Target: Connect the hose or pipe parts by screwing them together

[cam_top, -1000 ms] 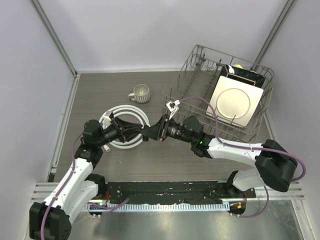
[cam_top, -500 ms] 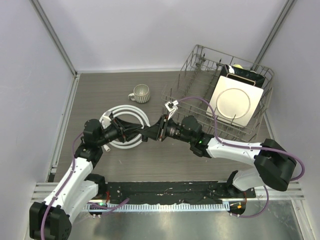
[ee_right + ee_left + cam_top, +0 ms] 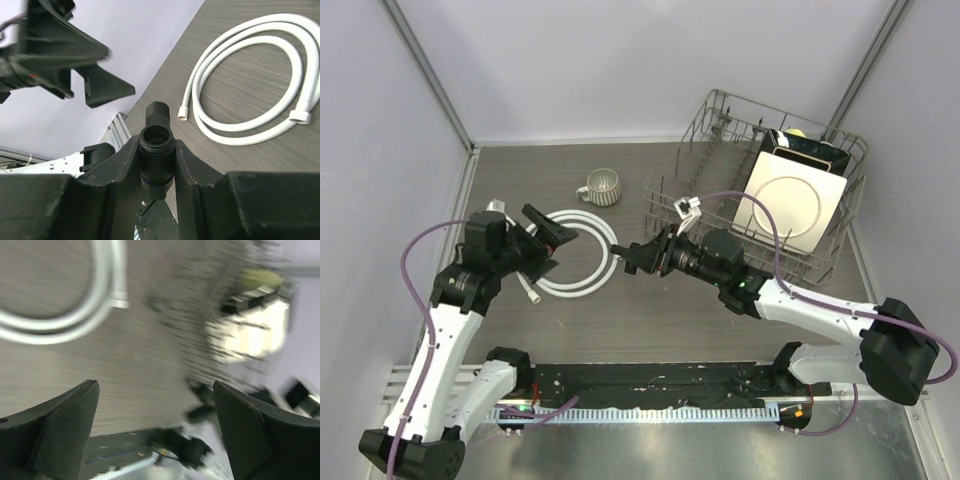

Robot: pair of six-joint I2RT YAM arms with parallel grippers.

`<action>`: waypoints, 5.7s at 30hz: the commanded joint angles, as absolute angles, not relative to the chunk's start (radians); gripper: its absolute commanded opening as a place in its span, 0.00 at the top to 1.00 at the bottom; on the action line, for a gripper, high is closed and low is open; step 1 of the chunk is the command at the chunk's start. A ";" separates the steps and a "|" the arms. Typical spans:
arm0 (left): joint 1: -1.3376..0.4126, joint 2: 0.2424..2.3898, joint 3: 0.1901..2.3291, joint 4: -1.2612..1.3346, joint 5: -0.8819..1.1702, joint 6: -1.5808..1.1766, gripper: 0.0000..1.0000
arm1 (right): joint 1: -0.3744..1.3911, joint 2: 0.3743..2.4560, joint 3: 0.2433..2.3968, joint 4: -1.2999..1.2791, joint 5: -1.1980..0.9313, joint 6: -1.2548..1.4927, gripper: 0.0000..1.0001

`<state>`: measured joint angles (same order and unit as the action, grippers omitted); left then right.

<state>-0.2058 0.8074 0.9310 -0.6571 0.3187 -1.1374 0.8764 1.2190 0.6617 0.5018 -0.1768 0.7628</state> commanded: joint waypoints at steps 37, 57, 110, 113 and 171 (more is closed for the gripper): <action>0.167 1.105 0.726 -0.904 -0.028 -1.147 0.28 | 0.856 1.005 0.558 0.575 -0.275 0.702 0.99; 0.129 1.269 0.647 -0.670 -0.078 -1.103 0.32 | 0.856 1.022 0.591 0.531 -0.318 0.655 0.99; -0.207 0.796 0.769 -0.888 0.230 -1.657 1.00 | 1.077 1.239 0.808 0.439 -0.095 -0.192 0.99; -0.207 0.781 0.749 -0.887 0.249 -1.672 1.00 | 1.120 1.278 0.811 0.459 -0.064 -0.228 0.99; -0.206 0.787 0.762 -0.854 0.376 -1.568 1.00 | 1.299 1.543 0.838 0.591 0.063 -0.875 0.99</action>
